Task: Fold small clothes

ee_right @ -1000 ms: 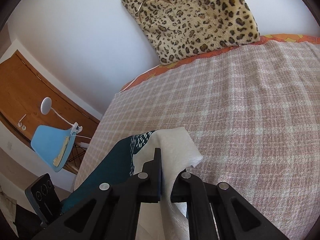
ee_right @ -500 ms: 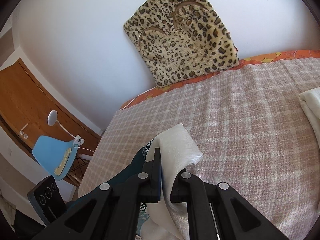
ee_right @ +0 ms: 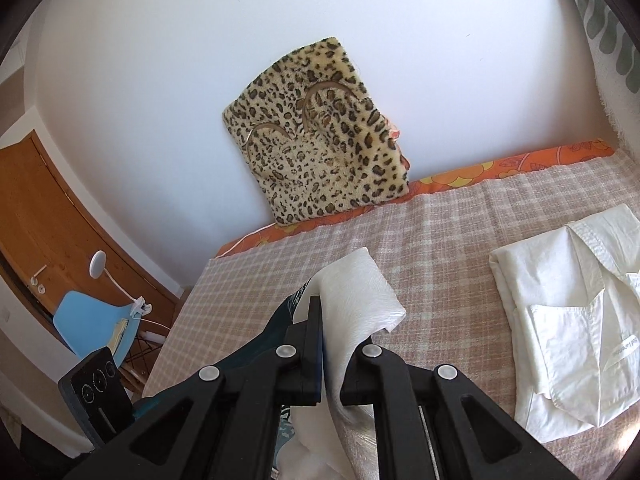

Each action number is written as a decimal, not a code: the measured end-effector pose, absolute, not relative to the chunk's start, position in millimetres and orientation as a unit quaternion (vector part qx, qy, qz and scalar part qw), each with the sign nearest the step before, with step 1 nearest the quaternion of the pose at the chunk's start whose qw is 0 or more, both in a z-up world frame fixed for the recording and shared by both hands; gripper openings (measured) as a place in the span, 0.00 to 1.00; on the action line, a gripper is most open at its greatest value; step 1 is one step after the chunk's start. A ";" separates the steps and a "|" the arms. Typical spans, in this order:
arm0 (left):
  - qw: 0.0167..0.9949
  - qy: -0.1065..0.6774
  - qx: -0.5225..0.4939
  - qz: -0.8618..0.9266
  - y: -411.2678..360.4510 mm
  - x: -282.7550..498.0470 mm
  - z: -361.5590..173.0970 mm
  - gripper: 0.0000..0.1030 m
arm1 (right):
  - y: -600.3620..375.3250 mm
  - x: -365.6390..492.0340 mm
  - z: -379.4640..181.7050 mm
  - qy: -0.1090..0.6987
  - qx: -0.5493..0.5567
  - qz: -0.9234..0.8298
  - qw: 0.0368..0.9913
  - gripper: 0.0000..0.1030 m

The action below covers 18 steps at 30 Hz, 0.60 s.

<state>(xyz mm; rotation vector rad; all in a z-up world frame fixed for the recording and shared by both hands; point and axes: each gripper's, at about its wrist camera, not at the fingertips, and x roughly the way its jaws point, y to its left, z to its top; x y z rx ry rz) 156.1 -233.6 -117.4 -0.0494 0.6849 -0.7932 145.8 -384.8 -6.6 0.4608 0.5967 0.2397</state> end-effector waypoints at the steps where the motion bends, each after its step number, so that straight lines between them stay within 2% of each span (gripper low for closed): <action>1: 0.867 0.322 -0.017 -0.381 -241.7 157.7 -115.6 0.02 | -393.7 145.7 -3.6 0.290 0.224 0.113 0.924 0.02; 18: 0.855 0.283 -0.010 -0.435 -396.8 189.8 -106.7 0.02 | -536.0 159.9 38.5 0.305 0.147 0.049 0.940 0.02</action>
